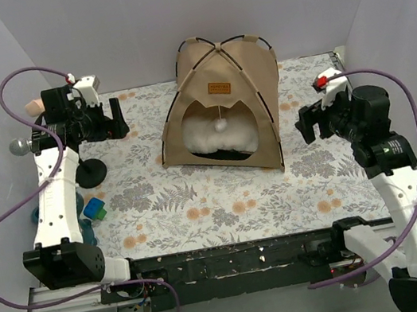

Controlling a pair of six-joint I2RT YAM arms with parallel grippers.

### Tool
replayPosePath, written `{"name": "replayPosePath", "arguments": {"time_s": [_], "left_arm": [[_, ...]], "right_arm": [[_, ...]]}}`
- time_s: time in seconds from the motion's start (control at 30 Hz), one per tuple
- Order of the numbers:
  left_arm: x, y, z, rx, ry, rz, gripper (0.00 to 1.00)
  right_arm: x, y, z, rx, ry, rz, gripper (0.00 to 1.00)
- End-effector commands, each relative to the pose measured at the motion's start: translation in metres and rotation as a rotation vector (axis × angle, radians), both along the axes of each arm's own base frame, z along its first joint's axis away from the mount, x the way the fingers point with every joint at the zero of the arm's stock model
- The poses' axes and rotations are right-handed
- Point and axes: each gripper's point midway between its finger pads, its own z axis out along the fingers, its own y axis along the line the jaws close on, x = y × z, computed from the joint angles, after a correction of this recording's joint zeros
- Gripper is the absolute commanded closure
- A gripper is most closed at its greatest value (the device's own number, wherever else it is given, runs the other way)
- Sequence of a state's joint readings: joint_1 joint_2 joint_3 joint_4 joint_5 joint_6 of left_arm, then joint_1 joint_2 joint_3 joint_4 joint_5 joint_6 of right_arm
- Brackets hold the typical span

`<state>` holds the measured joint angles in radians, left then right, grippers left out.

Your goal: Set up the pet tent

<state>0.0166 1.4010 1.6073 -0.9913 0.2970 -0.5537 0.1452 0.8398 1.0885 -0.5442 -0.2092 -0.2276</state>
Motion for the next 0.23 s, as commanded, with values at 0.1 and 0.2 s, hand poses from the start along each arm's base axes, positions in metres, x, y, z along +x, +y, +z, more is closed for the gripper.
{"name": "replayPosePath", "arguments": {"time_s": [0.1, 0.2], "left_arm": [[0.014, 0.000, 0.007, 0.022, -0.121, 0.053, 0.02], [0.012, 0.000, 0.008, 0.033, -0.143, 0.057, 0.02]], "right_arm": [[0.006, -0.013, -0.014, 0.073, 0.029, -0.063, 0.11], [0.004, -0.014, -0.014, 0.081, 0.035, -0.058, 0.11]]}}
